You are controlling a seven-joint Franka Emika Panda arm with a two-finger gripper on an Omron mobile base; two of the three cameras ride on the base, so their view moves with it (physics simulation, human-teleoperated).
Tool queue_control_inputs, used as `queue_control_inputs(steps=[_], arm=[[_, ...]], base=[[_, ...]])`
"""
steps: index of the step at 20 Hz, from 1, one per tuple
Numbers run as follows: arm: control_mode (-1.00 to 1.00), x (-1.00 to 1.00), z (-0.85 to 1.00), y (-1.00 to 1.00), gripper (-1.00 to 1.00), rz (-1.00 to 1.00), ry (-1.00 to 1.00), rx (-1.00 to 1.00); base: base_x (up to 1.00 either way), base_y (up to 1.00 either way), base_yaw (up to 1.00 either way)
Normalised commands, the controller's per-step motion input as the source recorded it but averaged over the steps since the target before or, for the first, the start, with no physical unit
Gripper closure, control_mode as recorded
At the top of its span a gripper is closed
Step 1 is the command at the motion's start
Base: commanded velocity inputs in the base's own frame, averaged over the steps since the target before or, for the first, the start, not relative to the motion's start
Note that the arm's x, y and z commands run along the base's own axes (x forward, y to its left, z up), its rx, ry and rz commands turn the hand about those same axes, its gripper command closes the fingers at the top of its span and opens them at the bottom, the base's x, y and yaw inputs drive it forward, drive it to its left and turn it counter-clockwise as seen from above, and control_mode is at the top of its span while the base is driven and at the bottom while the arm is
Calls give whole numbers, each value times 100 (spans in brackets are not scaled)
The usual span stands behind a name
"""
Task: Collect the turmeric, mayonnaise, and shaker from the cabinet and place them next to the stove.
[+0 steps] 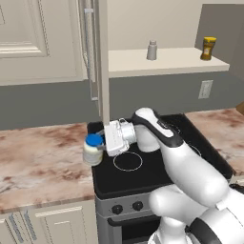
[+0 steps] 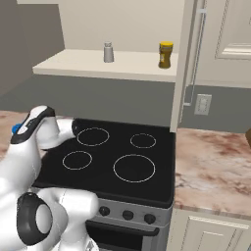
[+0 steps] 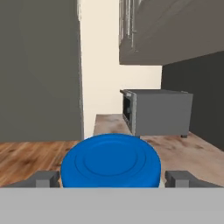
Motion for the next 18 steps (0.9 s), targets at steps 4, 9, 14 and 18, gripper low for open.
queue_control_inputs(steps=[4, 9, 14, 18], arm=[[-100, 49, -9, 24, 100, 0, 0, 0], [-100, 42, -16, 17, 100, 0, 0, 0], [-100, 37, -18, 26, 100, 0, 0, -1], [-100, 31, -23, 31, 100, 0, 0, 0]], base=[[0, 0, 0], [0, 0, 0], [0, 0, 0], [0, 0, 0]])
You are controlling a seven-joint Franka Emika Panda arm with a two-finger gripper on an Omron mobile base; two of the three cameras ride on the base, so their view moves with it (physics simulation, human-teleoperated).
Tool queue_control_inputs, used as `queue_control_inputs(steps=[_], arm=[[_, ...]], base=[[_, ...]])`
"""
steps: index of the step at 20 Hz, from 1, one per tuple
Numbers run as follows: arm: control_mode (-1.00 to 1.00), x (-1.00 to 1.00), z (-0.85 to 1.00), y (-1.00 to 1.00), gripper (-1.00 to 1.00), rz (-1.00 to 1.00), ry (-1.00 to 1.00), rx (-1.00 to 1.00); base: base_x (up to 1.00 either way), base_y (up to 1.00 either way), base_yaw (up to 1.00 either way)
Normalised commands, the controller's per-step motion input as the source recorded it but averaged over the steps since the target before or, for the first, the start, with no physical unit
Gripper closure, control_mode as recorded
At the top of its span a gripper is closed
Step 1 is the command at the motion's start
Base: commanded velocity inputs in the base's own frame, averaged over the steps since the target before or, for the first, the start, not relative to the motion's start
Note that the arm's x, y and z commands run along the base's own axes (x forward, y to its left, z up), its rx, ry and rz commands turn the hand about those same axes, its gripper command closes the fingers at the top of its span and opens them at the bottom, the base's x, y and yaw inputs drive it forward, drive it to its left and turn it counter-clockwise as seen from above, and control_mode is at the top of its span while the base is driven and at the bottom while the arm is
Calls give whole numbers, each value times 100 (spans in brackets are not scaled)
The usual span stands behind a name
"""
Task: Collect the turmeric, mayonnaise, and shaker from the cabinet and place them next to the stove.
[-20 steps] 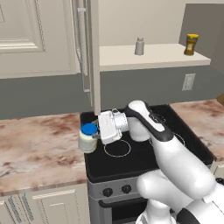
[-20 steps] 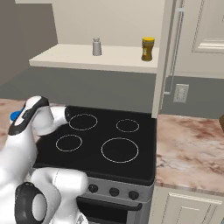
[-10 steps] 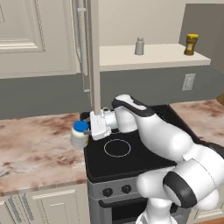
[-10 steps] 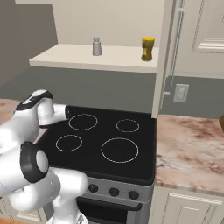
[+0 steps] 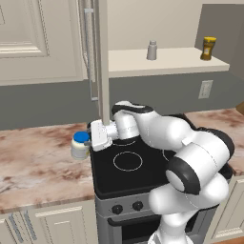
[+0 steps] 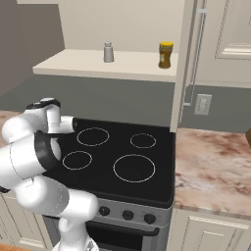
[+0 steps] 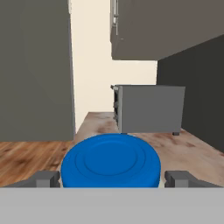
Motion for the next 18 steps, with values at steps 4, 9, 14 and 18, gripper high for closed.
queue_control_inputs(steps=[4, 9, 14, 18], arm=[[-100, 24, -29, 31, 100, 0, 0, -1], [-100, 25, -28, 21, 100, 0, -1, 0], [-100, 29, -14, 11, 100, -1, -1, -1], [-100, 25, -9, 10, 100, -3, 0, -6]], base=[[0, 0, 0], [0, 0, 0], [0, 0, 0], [0, 0, 0]])
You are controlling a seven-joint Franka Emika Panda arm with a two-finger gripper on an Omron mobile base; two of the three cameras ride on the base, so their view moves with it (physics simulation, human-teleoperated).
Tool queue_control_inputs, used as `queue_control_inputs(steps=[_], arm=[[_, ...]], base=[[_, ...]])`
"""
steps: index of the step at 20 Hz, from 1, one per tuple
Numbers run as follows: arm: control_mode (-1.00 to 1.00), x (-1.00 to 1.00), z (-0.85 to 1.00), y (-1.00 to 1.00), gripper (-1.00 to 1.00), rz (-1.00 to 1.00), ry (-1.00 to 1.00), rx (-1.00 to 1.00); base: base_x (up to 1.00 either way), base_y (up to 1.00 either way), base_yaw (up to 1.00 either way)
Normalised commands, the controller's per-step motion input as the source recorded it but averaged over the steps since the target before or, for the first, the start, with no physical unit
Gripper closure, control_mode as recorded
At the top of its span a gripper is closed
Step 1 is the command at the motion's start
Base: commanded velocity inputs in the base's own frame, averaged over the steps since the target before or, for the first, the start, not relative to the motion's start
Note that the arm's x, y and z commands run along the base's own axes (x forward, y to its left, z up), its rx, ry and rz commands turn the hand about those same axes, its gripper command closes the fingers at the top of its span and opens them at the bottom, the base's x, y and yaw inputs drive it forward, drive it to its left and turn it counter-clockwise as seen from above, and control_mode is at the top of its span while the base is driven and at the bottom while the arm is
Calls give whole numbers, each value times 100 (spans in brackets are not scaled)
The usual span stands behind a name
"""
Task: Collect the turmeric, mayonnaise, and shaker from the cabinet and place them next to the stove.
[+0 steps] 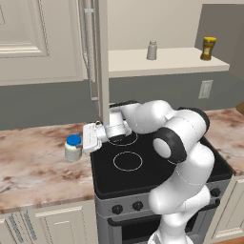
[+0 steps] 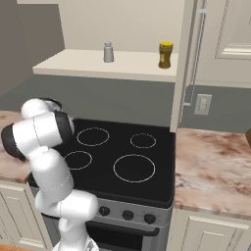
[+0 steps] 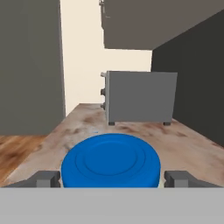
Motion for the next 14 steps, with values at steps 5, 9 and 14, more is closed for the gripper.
queue_control_inputs(steps=[5, 9, 14], arm=[[-100, 26, -5, 5, 100, 0, 0, -2], [-100, 31, -7, 7, 100, 0, 0, 0], [-100, 24, -25, 0, 100, 0, -2, 0]], base=[[0, 0, 0], [0, 0, 0], [0, 0, 0]])
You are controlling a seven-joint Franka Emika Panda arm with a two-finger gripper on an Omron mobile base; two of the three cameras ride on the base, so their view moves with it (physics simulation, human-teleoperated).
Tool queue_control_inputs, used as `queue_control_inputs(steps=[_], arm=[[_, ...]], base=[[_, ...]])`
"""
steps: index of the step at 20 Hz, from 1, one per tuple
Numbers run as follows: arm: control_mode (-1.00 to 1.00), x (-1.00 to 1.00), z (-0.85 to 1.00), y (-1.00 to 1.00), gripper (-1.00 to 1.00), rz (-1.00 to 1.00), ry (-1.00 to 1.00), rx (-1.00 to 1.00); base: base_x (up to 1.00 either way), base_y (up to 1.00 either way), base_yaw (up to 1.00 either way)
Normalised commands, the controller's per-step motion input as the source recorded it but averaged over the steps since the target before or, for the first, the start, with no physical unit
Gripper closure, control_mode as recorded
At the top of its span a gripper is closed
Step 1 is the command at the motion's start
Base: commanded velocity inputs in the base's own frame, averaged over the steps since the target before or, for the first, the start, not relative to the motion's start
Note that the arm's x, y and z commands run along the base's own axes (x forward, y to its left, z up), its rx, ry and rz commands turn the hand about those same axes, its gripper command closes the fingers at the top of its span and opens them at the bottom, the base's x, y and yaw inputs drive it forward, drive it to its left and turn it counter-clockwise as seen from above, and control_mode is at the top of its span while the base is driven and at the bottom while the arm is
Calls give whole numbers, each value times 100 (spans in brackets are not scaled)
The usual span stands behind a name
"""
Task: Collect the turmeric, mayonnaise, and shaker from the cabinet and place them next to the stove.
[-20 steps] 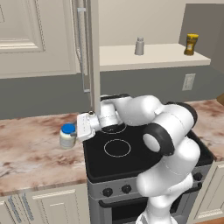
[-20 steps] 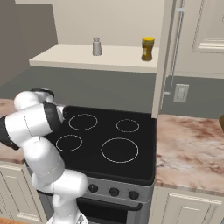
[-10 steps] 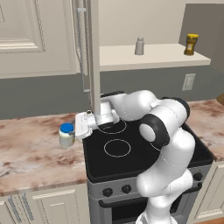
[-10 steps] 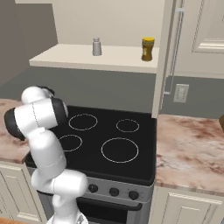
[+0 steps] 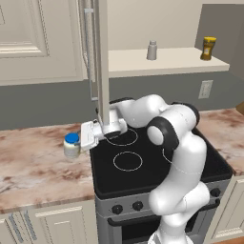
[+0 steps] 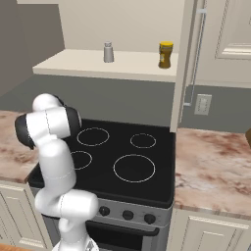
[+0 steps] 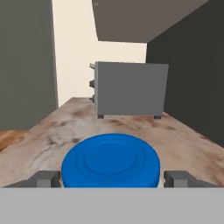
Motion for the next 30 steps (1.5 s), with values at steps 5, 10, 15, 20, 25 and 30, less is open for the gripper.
queue_control_inputs(steps=[5, 10, 15, 20, 25, 30], arm=[[-100, 15, -31, 0, 100, 0, -4, 0], [-100, 14, -27, 0, 100, 0, -2, 0], [-100, 16, -24, 0, 100, 0, 0, 0], [-100, 3, -23, 0, -100, 0, -2, 0], [-100, -4, -1, -1, -100, 0, -5, 0], [-100, 0, 19, -12, -100, 0, 0, 0]], base=[[0, 0, 0], [0, 0, 0], [0, 0, 0], [0, 0, 0], [0, 0, 0], [0, 0, 0]])
